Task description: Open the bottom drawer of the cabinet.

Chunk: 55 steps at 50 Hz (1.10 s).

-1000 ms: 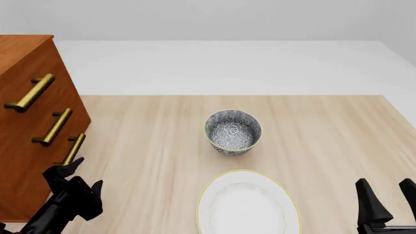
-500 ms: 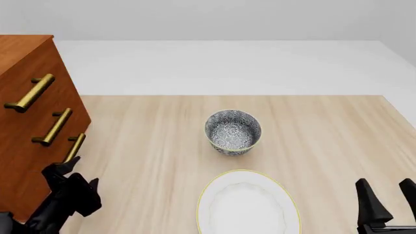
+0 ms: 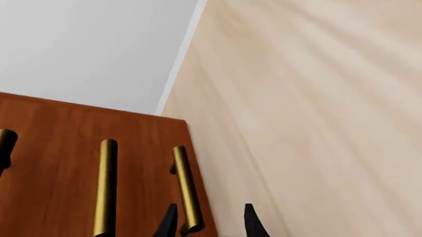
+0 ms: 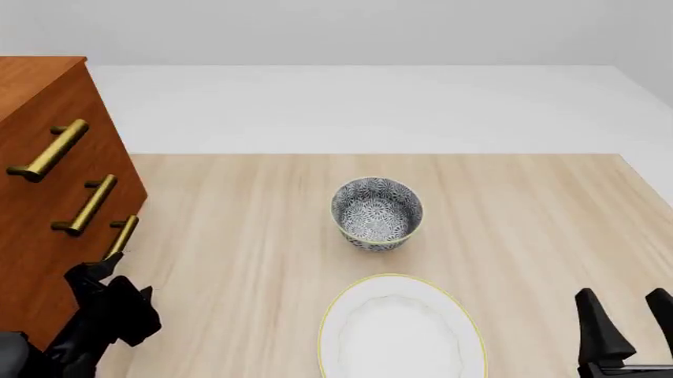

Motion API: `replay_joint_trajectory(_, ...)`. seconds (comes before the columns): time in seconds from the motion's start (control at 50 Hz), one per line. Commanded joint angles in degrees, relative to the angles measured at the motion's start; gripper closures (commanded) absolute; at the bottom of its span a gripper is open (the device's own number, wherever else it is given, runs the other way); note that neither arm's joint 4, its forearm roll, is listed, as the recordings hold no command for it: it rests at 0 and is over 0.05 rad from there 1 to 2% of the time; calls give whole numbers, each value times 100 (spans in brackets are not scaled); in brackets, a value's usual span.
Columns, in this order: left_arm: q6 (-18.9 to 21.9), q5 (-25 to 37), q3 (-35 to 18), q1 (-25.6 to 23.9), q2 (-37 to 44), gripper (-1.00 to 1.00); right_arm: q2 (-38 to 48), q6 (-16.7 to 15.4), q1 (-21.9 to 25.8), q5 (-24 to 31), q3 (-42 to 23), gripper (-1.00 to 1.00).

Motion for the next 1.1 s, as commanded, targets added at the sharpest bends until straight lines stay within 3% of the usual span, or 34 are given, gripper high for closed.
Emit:
replay_joint_trajectory(0.02, 52, -14, -110, 138, 113, -100, 0, 2, -2, 0, 0, -100)
replay_joint_trajectory(1.1, 274, 81, -633, 606, 698, -100, -2, -1, -1, 0, 0, -100)
